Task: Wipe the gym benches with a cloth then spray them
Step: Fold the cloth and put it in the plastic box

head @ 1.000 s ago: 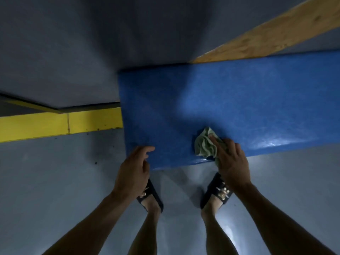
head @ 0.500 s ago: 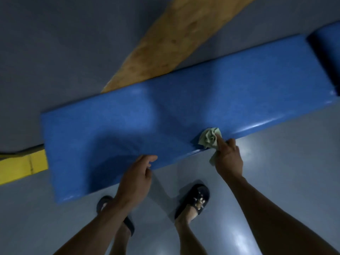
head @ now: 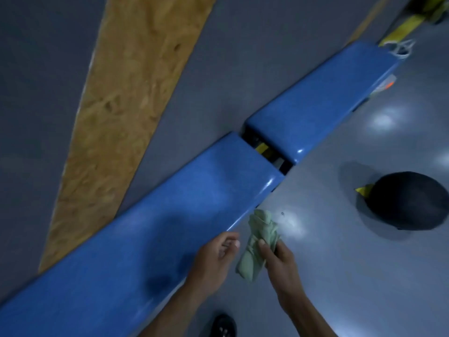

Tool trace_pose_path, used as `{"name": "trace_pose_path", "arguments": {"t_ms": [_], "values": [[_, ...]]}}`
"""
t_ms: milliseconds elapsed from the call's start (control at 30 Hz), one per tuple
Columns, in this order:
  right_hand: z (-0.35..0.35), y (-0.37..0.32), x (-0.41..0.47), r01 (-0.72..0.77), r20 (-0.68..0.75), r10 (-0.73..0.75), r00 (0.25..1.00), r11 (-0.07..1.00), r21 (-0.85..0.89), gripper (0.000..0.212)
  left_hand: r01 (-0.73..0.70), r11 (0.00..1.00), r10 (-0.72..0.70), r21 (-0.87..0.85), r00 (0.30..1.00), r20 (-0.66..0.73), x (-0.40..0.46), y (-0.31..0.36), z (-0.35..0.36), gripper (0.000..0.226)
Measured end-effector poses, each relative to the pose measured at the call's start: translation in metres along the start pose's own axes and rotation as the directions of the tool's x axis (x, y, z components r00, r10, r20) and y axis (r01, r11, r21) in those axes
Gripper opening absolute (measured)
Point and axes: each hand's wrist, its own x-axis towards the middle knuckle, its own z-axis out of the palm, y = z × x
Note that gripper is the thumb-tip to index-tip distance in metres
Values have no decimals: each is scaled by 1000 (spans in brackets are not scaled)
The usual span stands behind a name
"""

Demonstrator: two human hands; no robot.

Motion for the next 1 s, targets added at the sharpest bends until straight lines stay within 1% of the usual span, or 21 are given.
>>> {"name": "trace_pose_path", "arguments": {"t_ms": [100, 200, 267, 300, 333, 433, 500, 567, 633, 700, 767, 833, 900, 1000], "values": [[-31, -44, 5, -17, -11, 19, 1000, 988, 156, 17, -11, 994, 26, -110, 991, 132, 20, 59, 24, 19], [-64, -87, 17, -40, -52, 58, 997, 956, 291, 23, -6, 985, 42, -172, 978, 204, 43, 106, 44, 35], [-86, -115, 28, -41, -82, 77, 994, 928, 371, 25, 6, 985, 35, -171, 972, 232, 62, 134, 53, 50], [-96, -129, 35, -45, -88, 87, 992, 916, 399, 26, 4, 987, 37, -158, 966, 258, 72, 149, 57, 51], [-107, -144, 42, -48, -92, 96, 991, 903, 427, 27, -6, 989, 49, -148, 955, 292, 82, 165, 62, 46], [-138, -188, 69, -42, -112, 115, 987, 859, 511, 29, -42, 988, 95, -147, 923, 372, 120, 212, 75, 22], [-158, -218, 89, -33, -109, 117, 987, 815, 578, 30, -60, 987, 116, -147, 902, 416, 150, 247, 83, 17], [-179, -246, 111, -27, -96, 106, 990, 797, 603, 30, -64, 989, 117, -130, 880, 459, 183, 279, 91, 16], [-201, -270, 131, -16, -90, 89, 992, 792, 611, 33, -98, 990, 136, -101, 863, 486, 213, 308, 99, 18], [-225, -292, 152, 41, -122, 45, 992, 781, 623, 38, -155, 986, 163, -60, 842, 515, 245, 340, 110, 22], [-253, -313, 168, 91, -166, 16, 986, 783, 616, 44, -180, 983, 167, -28, 827, 536, 273, 377, 126, 21], [-286, -330, 184, 119, -216, 28, 976, 762, 636, 46, -192, 981, 178, -32, 818, 547, 296, 414, 148, 25], [-325, -341, 205, 129, -250, 60, 966, 728, 674, 43, -194, 980, 187, -47, 813, 552, 322, 450, 177, 26], [-392, -360, 243, 152, -286, 75, 955, 705, 693, 39, -146, 983, 182, -108, 796, 577, 361, 503, 226, 26]]}}
